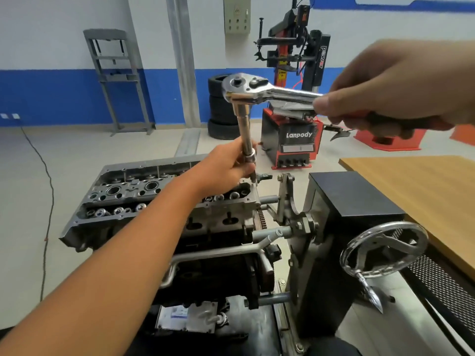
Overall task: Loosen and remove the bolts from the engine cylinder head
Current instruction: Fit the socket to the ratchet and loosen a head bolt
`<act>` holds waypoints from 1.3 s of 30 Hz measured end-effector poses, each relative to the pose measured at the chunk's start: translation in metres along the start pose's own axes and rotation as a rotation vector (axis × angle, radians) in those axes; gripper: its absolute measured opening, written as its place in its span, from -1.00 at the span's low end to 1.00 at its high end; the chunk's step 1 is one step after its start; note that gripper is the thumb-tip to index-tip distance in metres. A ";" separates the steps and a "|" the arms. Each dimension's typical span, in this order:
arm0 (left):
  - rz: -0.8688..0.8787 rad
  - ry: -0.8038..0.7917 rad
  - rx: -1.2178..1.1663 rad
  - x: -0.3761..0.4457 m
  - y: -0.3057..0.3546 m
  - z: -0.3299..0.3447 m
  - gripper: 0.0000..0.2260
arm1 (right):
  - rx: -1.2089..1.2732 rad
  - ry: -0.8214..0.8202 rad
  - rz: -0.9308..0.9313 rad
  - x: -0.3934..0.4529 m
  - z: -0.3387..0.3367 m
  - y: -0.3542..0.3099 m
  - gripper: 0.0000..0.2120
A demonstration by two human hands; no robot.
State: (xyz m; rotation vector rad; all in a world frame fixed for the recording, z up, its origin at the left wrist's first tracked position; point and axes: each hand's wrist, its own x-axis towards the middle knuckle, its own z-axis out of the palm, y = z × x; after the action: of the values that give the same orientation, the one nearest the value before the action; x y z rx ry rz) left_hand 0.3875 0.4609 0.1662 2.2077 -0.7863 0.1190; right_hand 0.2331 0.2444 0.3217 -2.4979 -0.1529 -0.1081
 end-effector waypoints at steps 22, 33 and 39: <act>-0.114 -0.074 -0.028 0.007 -0.016 -0.006 -0.78 | -0.327 0.074 -0.055 0.048 0.006 0.013 -0.72; 0.014 0.179 0.013 -0.007 -0.023 0.018 -0.86 | -0.762 0.257 -0.228 0.068 0.018 0.019 -0.89; 0.049 0.318 -0.019 -0.011 -0.024 0.033 -0.79 | -0.868 0.425 -0.325 0.109 0.034 0.016 -0.83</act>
State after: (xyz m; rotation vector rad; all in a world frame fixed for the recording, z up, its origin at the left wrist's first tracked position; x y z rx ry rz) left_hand 0.3874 0.4554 0.1239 2.0824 -0.6601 0.4721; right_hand 0.3442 0.2613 0.2973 -3.1882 -0.3981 -1.0217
